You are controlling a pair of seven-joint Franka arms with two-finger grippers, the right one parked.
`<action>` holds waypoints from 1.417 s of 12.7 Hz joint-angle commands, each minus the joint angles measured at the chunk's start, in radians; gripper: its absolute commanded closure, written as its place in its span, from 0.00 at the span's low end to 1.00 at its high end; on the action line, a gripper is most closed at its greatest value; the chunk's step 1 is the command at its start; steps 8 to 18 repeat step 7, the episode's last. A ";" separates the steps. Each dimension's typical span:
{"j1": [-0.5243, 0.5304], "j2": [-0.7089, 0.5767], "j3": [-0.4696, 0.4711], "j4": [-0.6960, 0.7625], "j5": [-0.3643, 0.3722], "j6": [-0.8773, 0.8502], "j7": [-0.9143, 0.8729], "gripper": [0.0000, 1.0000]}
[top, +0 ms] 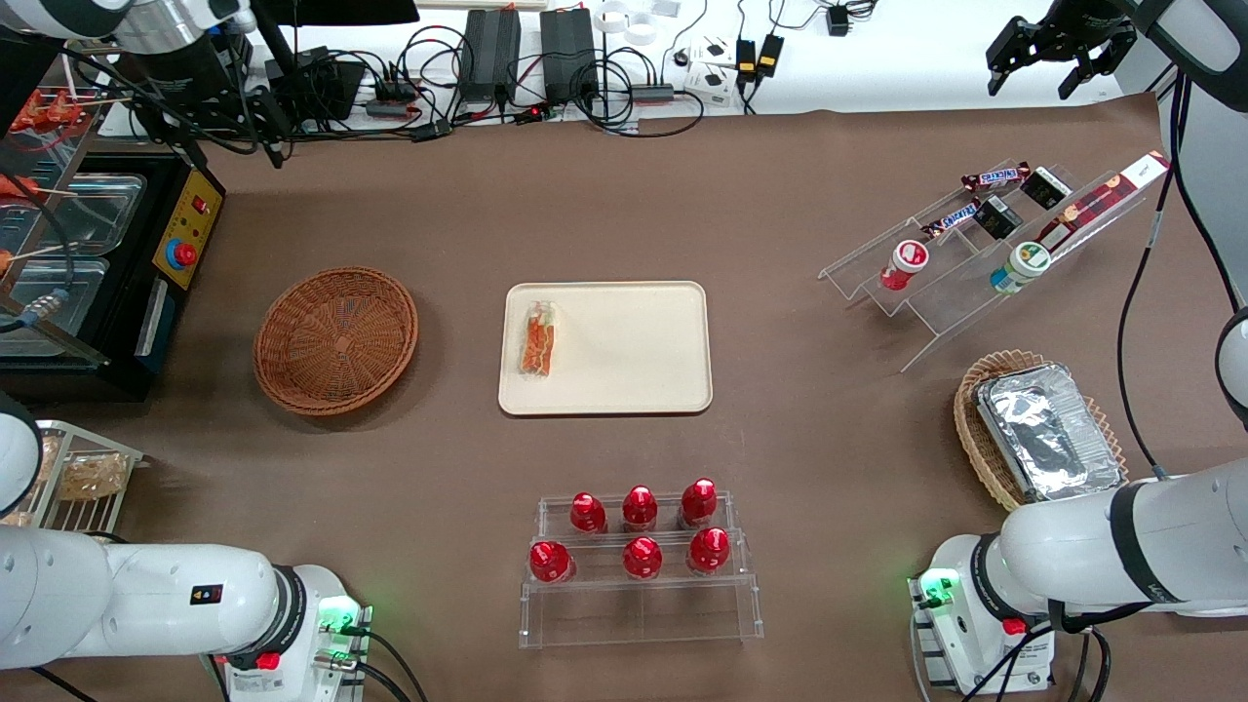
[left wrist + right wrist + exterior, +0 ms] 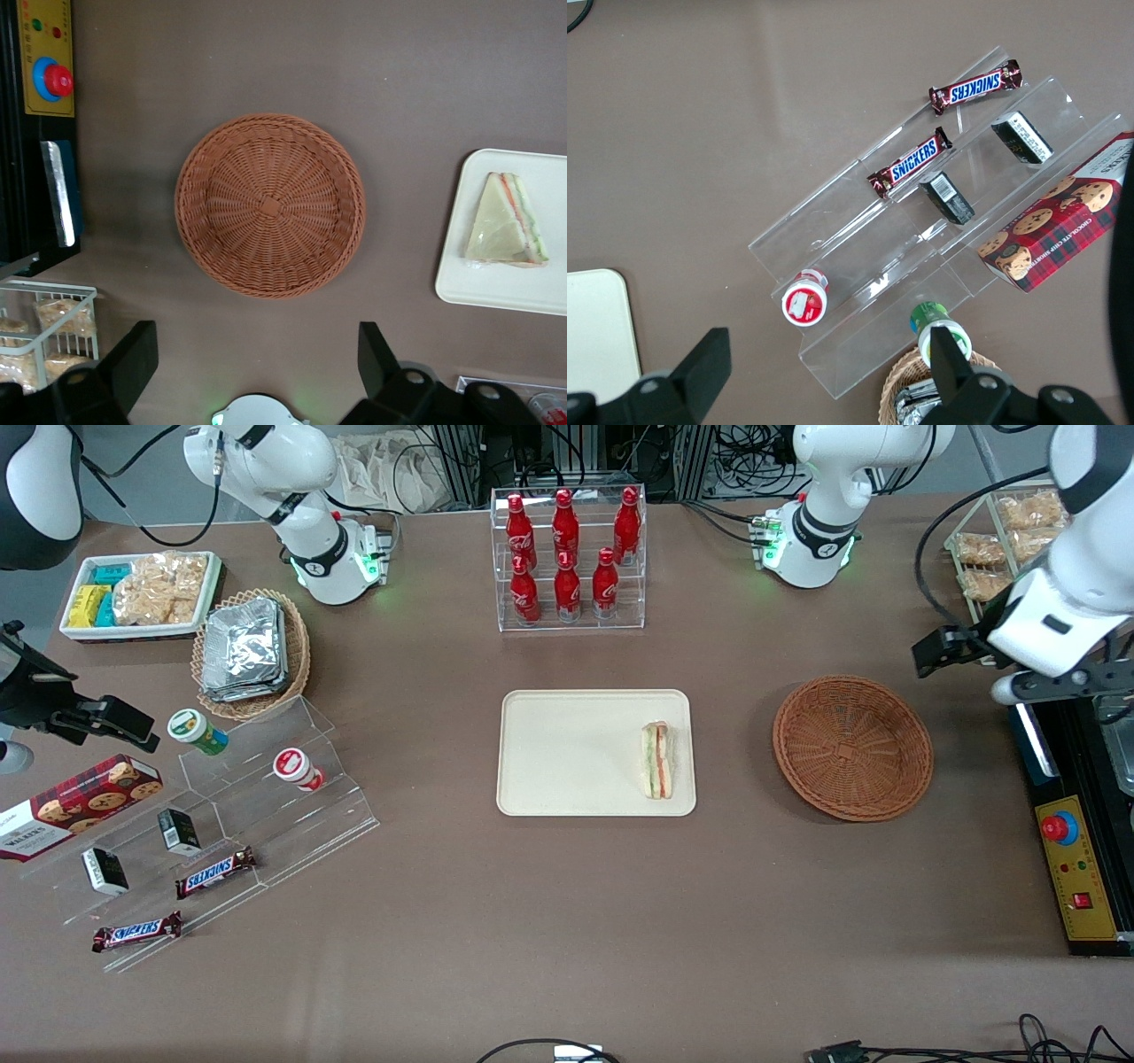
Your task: Place sandwich from basket to tray
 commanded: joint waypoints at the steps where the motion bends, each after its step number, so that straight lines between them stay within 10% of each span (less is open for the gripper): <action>1: -0.023 -0.019 0.017 -0.003 -0.011 -0.006 0.041 0.00; 18: -0.023 -0.002 0.017 0.019 -0.014 -0.012 0.058 0.00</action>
